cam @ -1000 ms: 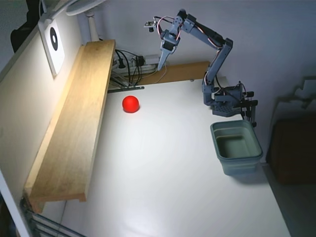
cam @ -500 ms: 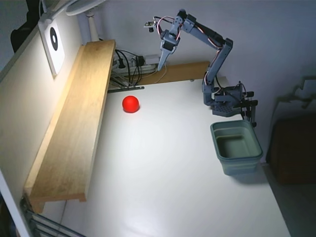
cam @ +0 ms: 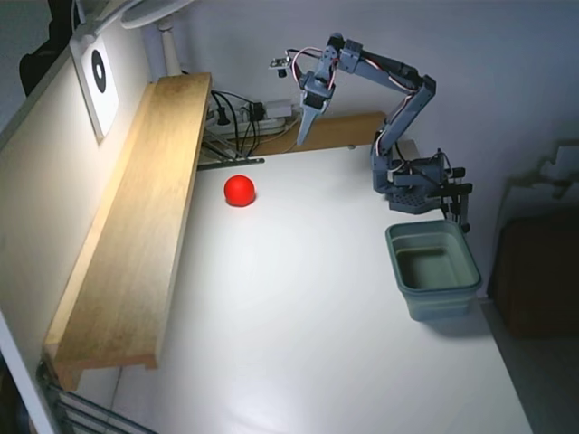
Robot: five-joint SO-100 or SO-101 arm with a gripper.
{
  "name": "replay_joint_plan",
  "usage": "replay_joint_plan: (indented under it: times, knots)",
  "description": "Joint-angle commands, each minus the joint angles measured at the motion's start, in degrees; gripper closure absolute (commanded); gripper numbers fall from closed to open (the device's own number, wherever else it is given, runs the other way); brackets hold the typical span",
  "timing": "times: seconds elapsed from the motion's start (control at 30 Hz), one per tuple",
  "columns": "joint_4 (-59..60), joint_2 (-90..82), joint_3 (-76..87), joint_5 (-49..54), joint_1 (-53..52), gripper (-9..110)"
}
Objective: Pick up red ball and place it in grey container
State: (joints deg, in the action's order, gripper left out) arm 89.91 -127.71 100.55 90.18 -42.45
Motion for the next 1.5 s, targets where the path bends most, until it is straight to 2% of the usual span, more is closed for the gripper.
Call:
replay_joint_plan:
  times: [0.0,0.7,0.97,1.47]
  knots:
    - [-4.93,-4.05,6.21,-0.18,-1.31,63]
    - [-33.95,-11.36,42.55,-0.18,-1.31,63]
    - [-36.80,-7.95,42.00,-0.18,-1.31,63]
    - [-53.25,23.19,27.30,-0.18,-1.31,63]
